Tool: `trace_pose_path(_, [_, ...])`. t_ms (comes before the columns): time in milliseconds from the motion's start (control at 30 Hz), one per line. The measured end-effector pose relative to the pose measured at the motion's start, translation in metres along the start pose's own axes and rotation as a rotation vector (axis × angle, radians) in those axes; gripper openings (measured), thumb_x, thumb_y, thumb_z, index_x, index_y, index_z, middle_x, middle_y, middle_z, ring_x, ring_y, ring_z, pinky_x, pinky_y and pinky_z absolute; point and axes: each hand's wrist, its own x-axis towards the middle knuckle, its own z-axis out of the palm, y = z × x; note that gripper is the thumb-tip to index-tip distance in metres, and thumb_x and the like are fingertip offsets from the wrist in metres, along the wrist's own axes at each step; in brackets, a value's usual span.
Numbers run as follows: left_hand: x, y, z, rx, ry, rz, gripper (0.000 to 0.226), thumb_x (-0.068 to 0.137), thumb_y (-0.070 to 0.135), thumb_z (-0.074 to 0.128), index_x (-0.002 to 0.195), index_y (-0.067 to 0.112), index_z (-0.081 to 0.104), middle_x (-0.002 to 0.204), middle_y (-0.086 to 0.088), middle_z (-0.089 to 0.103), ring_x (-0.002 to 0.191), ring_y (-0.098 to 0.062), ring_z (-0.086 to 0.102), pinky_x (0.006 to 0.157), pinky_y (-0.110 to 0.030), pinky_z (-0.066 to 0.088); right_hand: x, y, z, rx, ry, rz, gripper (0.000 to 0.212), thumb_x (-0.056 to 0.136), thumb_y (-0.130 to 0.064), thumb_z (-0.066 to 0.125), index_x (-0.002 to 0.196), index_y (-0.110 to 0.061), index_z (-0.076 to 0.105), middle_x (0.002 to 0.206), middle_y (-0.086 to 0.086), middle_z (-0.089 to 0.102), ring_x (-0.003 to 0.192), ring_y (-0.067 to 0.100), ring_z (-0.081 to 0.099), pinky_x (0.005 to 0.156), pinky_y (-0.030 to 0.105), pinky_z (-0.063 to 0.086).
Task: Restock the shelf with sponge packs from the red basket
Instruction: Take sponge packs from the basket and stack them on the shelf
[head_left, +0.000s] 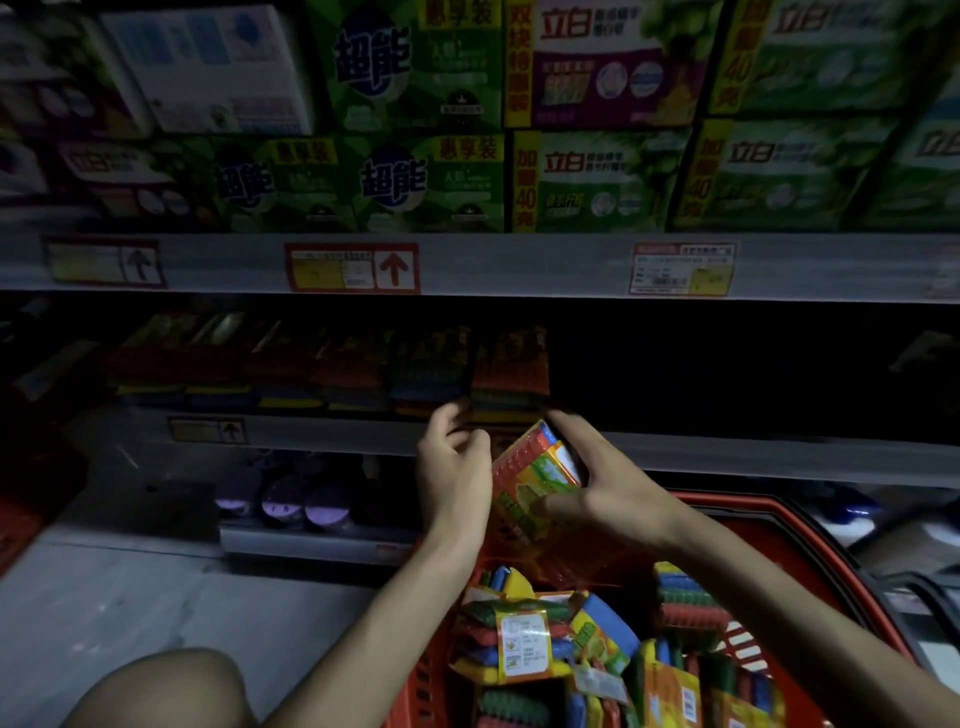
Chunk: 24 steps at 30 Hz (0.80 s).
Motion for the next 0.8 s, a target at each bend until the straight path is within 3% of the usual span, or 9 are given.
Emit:
trace_pose_path(100, [-0.002,0.000,-0.002,0.009,-0.003,0.025,0.037,0.096,0.004,0.056,0.127,0.022,0.064,0.115,0.001,0.070,0.105,-0.011,0.067,0.076,-0.015,0.048,-0.001,0.001,0.000,0.005,0.008,-0.014,0.099,0.086,-0.019,0.080,0.162,-0.020,0.016,0.153,-0.001,0.033,0.127,0.017,0.053,0.099,0.033,0.054])
trace_pose_path(233, [-0.006,0.002,-0.005,0.027,-0.014,0.064,0.033,0.097,0.006,0.056,0.122,0.026,0.064,0.117,0.003,0.068,0.106,-0.006,0.065,0.078,-0.016,0.049,-0.005,0.000,-0.001,0.010,0.020,-0.026,0.107,0.076,-0.037,0.077,0.162,-0.023,0.016,0.154,-0.005,0.031,0.127,0.016,0.053,0.098,0.035,0.055])
trace_pose_path(367, [-0.006,0.006,-0.006,0.032,-0.019,0.065,0.031,0.097,0.006,0.055,0.119,0.026,0.065,0.116,0.003,0.067,0.102,-0.002,0.064,0.070,-0.006,0.047,-0.005,0.003,-0.001,0.065,0.017,-0.010,0.097,0.087,-0.019,0.080,0.161,-0.023,0.016,0.143,-0.003,0.039,0.118,0.014,0.059,0.095,0.034,0.058])
trace_pose_path(467, [-0.007,0.008,-0.006,0.035,-0.022,0.067,0.029,0.098,0.005,0.055,0.118,0.023,0.065,0.115,0.003,0.067,0.100,0.001,0.061,0.066,-0.001,0.045,-0.004,0.003,-0.001,0.085,0.012,0.010,0.095,0.088,-0.017,0.079,0.160,-0.023,0.017,0.137,-0.004,0.043,0.113,0.009,0.060,0.091,0.029,0.058])
trace_pose_path(633, [-0.008,0.009,-0.004,0.031,-0.032,0.070,0.028,0.098,0.005,0.055,0.116,0.024,0.066,0.112,0.006,0.068,0.100,0.002,0.062,0.070,-0.009,0.047,-0.002,0.003,0.001,0.113,0.014,0.005,0.095,0.088,-0.014,0.079,0.160,-0.020,0.018,0.139,-0.001,0.044,0.117,0.014,0.059,0.098,0.036,0.056])
trace_pose_path(800, [-0.012,0.010,-0.006,0.043,-0.062,0.081,0.029,0.097,0.003,0.055,0.114,0.023,0.068,0.112,0.008,0.067,0.099,0.004,0.061,0.069,-0.004,0.047,-0.004,0.005,-0.001,0.109,0.015,0.001,0.097,0.088,-0.015,0.078,0.161,-0.021,0.016,0.141,-0.003,0.040,0.118,0.012,0.058,0.096,0.031,0.056])
